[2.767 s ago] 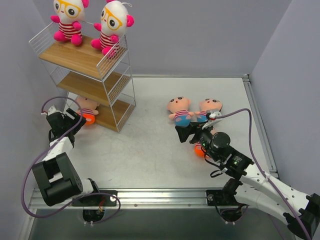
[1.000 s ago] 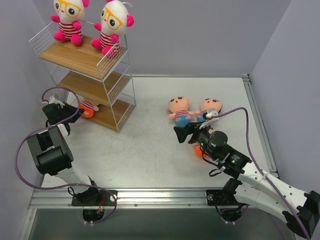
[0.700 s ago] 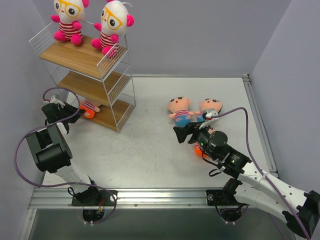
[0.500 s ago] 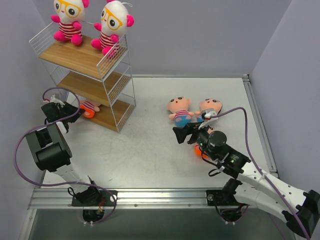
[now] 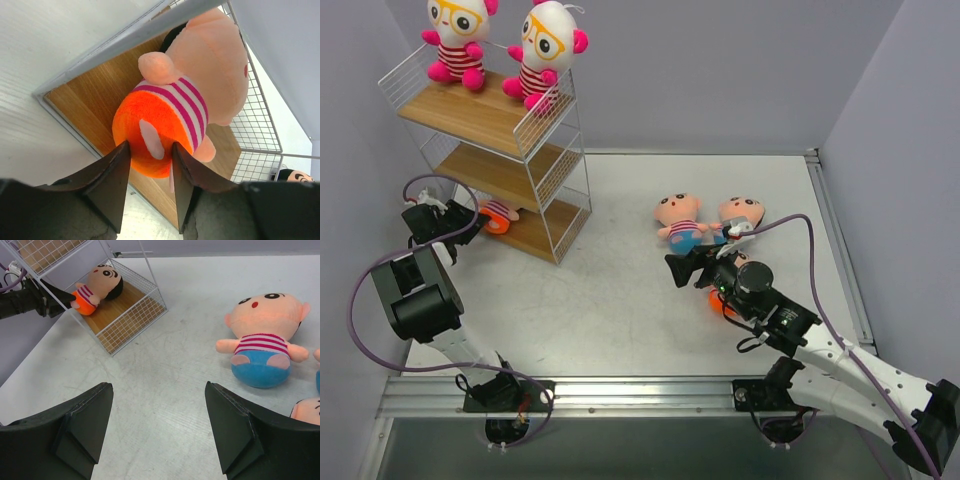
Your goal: Place and organize the stuffed toys onto the shelf
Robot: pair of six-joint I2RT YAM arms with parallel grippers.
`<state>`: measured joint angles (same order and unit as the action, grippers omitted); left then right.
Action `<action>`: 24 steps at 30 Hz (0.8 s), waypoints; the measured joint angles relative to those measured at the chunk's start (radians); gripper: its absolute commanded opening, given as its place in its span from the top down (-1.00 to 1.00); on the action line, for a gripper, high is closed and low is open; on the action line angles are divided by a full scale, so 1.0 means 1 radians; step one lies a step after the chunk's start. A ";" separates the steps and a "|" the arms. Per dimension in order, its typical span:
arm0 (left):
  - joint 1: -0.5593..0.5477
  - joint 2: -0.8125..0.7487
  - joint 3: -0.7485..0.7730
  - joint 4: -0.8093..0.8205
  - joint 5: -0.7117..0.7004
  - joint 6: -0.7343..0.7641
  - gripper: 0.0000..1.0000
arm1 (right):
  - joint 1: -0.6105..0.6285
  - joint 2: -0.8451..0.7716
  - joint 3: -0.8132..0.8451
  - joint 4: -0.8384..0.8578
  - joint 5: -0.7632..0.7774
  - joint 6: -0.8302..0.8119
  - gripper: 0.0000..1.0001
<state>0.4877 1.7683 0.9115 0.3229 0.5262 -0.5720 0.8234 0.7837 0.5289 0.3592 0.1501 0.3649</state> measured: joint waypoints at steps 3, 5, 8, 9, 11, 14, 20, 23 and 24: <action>0.005 -0.002 0.000 0.000 -0.006 -0.010 -0.10 | 0.000 0.000 0.000 0.000 0.000 -0.001 -0.50; 0.011 -0.007 -0.003 0.000 -0.007 -0.018 -0.20 | 0.000 0.000 0.000 0.000 0.000 -0.003 -0.51; 0.021 -0.032 -0.023 0.000 -0.013 -0.031 -0.33 | 0.000 0.000 0.000 -0.003 0.000 -0.011 -0.51; 0.024 -0.047 -0.036 0.000 -0.014 -0.035 -0.39 | 0.000 0.000 0.000 -0.006 0.000 -0.014 -0.51; 0.027 -0.077 -0.056 -0.015 -0.021 -0.043 -0.50 | 0.000 0.000 0.000 -0.016 0.001 -0.023 -0.52; 0.029 -0.144 -0.090 -0.045 -0.036 -0.051 -0.68 | 0.000 0.000 0.005 -0.043 0.009 -0.032 -0.53; 0.031 -0.343 -0.126 -0.195 -0.097 -0.052 -0.94 | 0.000 0.001 0.054 -0.113 0.055 -0.056 -0.57; 0.033 -0.472 -0.134 -0.300 -0.138 -0.041 -0.92 | 0.000 0.020 0.094 -0.154 0.097 -0.062 -0.58; 0.034 -0.519 -0.137 -0.340 -0.150 -0.034 -0.91 | 0.000 0.031 0.109 -0.171 0.116 -0.063 -0.58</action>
<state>0.5213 1.2495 0.7746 -0.0170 0.3759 -0.6056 0.8234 0.8150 0.6384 0.1886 0.2665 0.3019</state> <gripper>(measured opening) 0.970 0.788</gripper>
